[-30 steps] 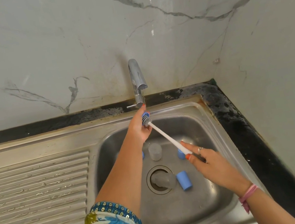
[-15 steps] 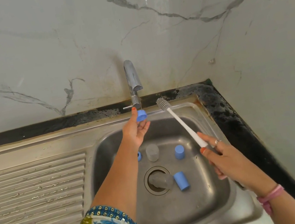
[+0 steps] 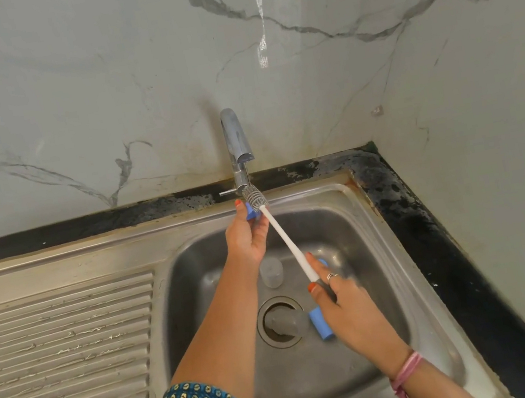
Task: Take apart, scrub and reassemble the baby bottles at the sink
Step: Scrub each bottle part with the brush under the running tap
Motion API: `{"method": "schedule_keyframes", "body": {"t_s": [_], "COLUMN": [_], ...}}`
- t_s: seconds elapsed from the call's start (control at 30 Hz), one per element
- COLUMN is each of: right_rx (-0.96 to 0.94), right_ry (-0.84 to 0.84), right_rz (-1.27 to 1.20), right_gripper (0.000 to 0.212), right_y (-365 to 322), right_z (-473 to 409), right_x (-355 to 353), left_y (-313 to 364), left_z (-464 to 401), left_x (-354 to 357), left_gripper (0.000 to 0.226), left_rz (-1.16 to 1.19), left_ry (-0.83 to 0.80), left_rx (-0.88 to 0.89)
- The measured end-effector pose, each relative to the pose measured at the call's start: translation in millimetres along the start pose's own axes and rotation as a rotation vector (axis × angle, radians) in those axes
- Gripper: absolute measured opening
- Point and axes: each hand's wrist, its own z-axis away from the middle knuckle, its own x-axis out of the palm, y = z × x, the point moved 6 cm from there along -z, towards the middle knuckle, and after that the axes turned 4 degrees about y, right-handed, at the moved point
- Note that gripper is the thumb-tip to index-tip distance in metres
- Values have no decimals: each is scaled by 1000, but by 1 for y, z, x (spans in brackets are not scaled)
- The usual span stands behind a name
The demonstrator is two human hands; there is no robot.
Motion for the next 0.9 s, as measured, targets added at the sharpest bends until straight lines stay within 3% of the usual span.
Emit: {"method": "schedule_keyframes", "body": {"t_s": [0.4,0.63,0.77,0.9], "right_rx": [234,86,118,201], "right_ry": [-40,-61,-13,-13], "right_rz": [-294,-141,-91,-200], "right_gripper": [45,48,48,47], "right_y": [8,-5,-4,0], "right_z": [-10,8,-1,-16], "right_x": [19,14,8,5], "left_y": [-4,15,8,4], "left_z": [6,-4,2,9], "left_x": [-17,-2,8,6], "left_gripper": [9,10,12,12], "left_rz": [137,53,37,1], "left_ry": [-3,26,-63,-95], "left_rx": [37,69,26,40]}}
